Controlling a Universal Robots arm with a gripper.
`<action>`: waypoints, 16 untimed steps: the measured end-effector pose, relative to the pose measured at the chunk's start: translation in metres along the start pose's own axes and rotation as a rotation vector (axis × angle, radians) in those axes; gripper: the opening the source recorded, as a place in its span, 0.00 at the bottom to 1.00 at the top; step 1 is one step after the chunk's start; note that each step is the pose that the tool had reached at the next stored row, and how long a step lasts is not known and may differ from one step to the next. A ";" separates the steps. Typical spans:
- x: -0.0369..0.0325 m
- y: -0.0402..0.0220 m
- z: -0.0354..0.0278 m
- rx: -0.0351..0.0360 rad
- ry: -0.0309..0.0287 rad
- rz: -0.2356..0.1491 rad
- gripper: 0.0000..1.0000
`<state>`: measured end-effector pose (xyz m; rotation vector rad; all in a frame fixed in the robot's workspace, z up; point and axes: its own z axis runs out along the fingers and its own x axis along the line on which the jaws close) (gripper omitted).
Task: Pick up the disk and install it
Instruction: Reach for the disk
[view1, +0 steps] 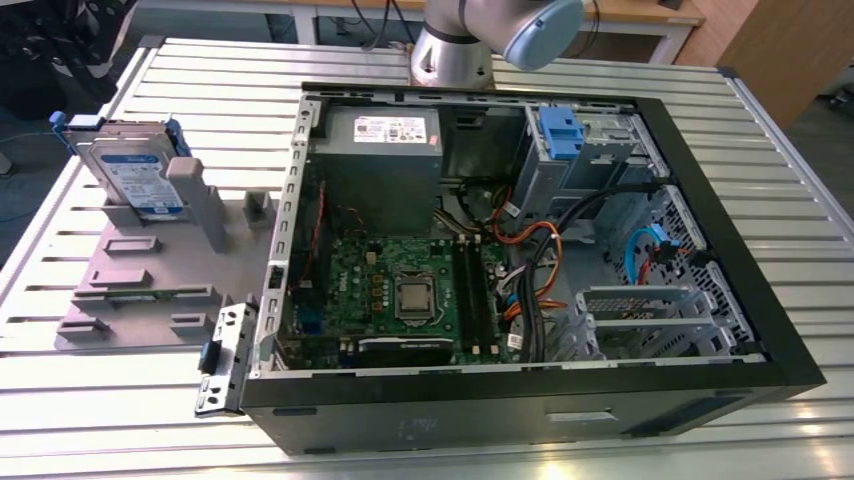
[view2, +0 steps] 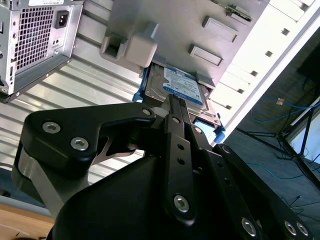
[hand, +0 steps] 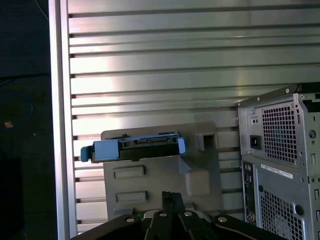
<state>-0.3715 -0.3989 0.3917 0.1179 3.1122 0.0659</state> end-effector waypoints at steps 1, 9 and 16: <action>0.0002 0.0000 0.0000 -0.0001 -0.0001 0.000 0.11; 0.0024 -0.0002 -0.0001 0.0000 0.0001 0.000 0.11; 0.0049 -0.0004 -0.0002 0.0000 0.0000 0.000 0.11</action>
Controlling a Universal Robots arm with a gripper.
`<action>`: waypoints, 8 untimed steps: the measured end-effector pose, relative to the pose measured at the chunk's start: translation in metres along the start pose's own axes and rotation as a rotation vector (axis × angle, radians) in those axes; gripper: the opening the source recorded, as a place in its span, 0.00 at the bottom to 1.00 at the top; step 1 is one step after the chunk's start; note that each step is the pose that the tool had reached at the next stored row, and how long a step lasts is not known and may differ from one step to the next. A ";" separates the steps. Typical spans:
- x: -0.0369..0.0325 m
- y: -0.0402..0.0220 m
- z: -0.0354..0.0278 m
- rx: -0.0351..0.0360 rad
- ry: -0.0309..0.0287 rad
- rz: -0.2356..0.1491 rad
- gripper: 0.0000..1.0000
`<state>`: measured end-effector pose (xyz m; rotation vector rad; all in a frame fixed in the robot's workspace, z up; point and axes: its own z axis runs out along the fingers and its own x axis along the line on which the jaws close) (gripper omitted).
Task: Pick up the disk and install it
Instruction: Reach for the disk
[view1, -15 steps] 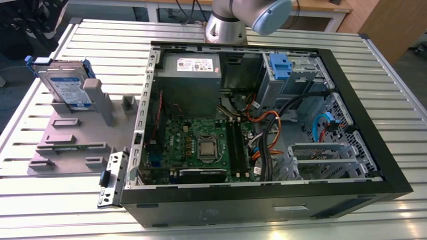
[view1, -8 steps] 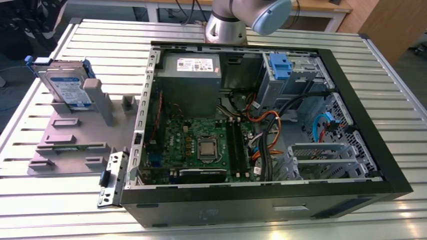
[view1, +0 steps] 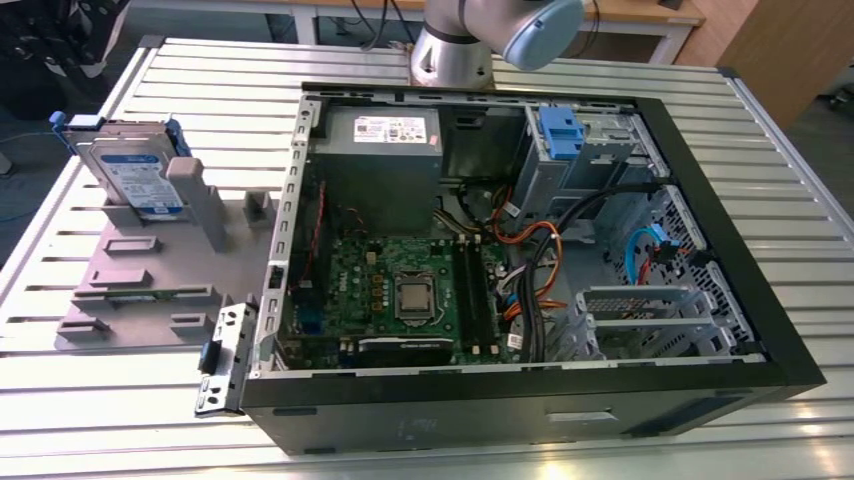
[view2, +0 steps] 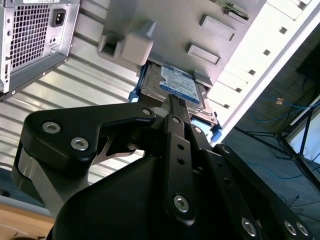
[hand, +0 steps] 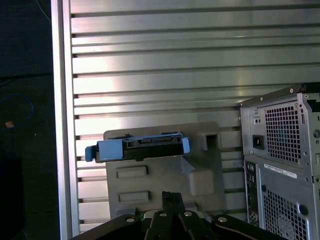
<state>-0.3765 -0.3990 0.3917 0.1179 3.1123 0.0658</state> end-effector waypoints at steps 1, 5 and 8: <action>0.0005 0.0000 0.0000 0.0000 0.0000 0.000 0.11; 0.0019 -0.0001 -0.0001 0.0000 0.0000 0.000 0.11; 0.0029 -0.0002 -0.0001 0.0000 0.0000 0.000 0.11</action>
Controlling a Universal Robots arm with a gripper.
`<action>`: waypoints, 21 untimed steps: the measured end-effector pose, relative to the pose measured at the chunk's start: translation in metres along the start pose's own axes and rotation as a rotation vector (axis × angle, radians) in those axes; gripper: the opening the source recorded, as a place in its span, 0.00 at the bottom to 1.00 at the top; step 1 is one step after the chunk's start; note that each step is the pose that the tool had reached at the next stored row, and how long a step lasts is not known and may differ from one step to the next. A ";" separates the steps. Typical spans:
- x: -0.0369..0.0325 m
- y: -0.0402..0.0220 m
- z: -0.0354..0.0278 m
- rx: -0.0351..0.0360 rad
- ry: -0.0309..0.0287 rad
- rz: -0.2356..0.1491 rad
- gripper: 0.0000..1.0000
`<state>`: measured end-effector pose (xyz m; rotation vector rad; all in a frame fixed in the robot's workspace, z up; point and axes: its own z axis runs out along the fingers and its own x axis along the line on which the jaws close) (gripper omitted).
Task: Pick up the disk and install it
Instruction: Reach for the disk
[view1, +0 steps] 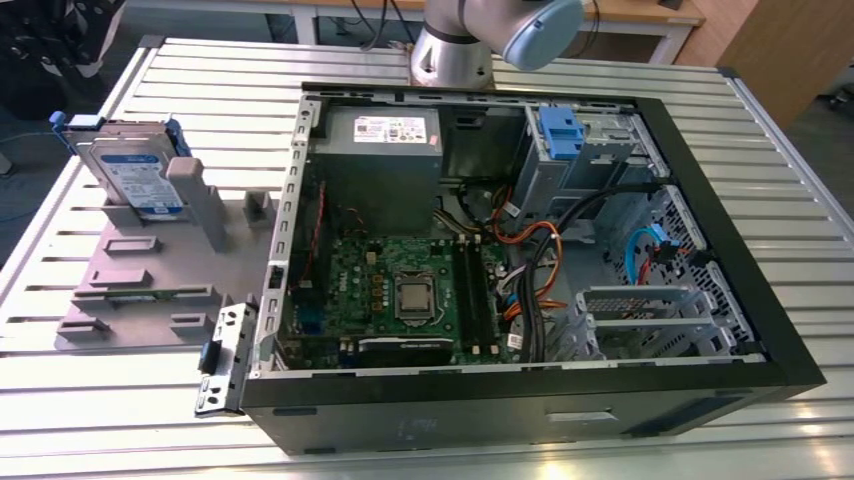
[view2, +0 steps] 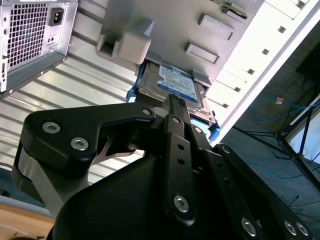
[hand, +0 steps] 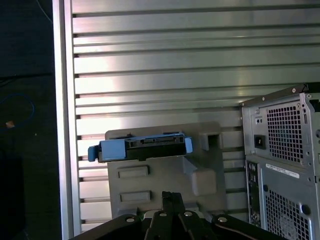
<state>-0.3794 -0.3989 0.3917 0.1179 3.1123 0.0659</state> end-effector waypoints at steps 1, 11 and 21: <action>0.0003 0.0000 0.0000 0.0000 0.0000 0.000 0.11; 0.0031 -0.0002 -0.0001 0.0000 0.0000 0.000 0.11; 0.0050 -0.0004 -0.0001 0.0000 0.0000 0.000 0.11</action>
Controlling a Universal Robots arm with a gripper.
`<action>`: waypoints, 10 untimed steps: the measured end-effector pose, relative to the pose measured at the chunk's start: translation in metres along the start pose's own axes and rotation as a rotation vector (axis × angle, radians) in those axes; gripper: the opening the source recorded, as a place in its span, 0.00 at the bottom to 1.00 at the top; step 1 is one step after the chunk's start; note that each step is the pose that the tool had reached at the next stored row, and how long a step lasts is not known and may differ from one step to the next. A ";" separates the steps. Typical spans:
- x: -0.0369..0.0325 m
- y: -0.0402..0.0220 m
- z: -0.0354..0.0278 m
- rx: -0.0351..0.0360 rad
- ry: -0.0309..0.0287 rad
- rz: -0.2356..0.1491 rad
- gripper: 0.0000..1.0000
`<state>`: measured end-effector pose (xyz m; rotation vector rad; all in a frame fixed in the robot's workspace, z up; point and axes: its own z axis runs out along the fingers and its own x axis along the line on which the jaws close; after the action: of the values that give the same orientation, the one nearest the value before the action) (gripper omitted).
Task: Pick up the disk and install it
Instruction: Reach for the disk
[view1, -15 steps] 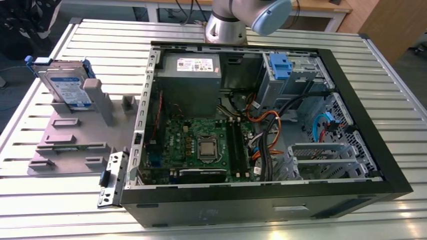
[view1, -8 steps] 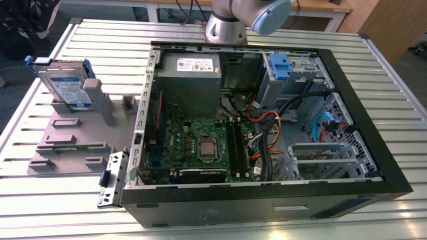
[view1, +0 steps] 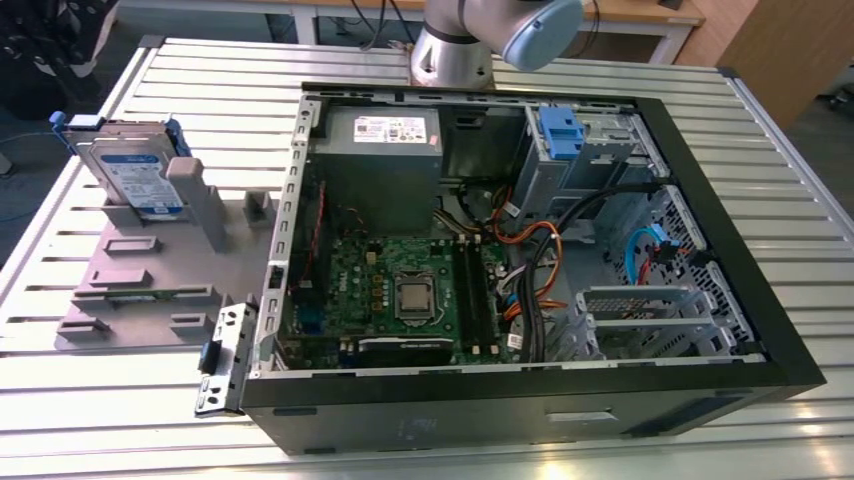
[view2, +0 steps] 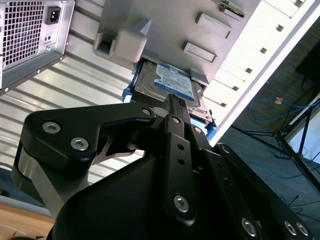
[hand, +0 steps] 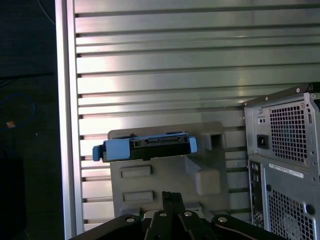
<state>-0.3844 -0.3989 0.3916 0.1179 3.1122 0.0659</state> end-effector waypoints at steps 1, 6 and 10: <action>0.0002 0.0000 0.0000 0.0000 0.0000 0.000 0.11; 0.0012 -0.0001 0.0000 0.0000 0.0000 0.000 0.11; 0.0022 -0.0002 -0.0001 0.0000 0.0000 0.000 0.11</action>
<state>-0.3866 -0.3989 0.3916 0.1179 3.1123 0.0659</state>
